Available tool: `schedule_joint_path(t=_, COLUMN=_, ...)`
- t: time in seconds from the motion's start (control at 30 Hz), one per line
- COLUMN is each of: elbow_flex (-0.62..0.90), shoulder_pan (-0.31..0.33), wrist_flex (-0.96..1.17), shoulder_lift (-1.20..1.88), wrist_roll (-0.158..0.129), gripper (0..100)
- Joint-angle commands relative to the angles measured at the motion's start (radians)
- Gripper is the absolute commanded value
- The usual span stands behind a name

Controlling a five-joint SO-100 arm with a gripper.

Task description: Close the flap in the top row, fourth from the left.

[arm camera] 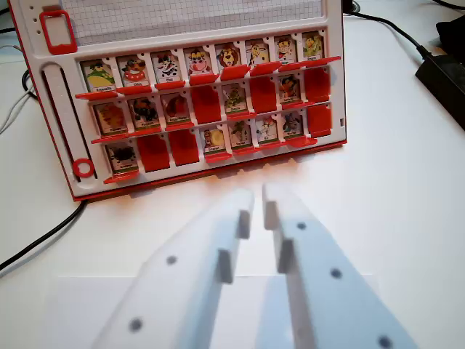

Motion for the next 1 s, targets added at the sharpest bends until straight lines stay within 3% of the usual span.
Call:
schedule_joint_path(t=0.0, elbow_flex=-0.080, shoulder_pan=-0.020, wrist_flex=-0.012, shoulder_lift=0.000, wrist_roll=0.012, gripper=1)
schedule_joint_path(t=0.97, elbow_flex=-0.077, shoulder_pan=-0.020, wrist_flex=-0.012, shoulder_lift=0.000, wrist_roll=0.005, gripper=1)
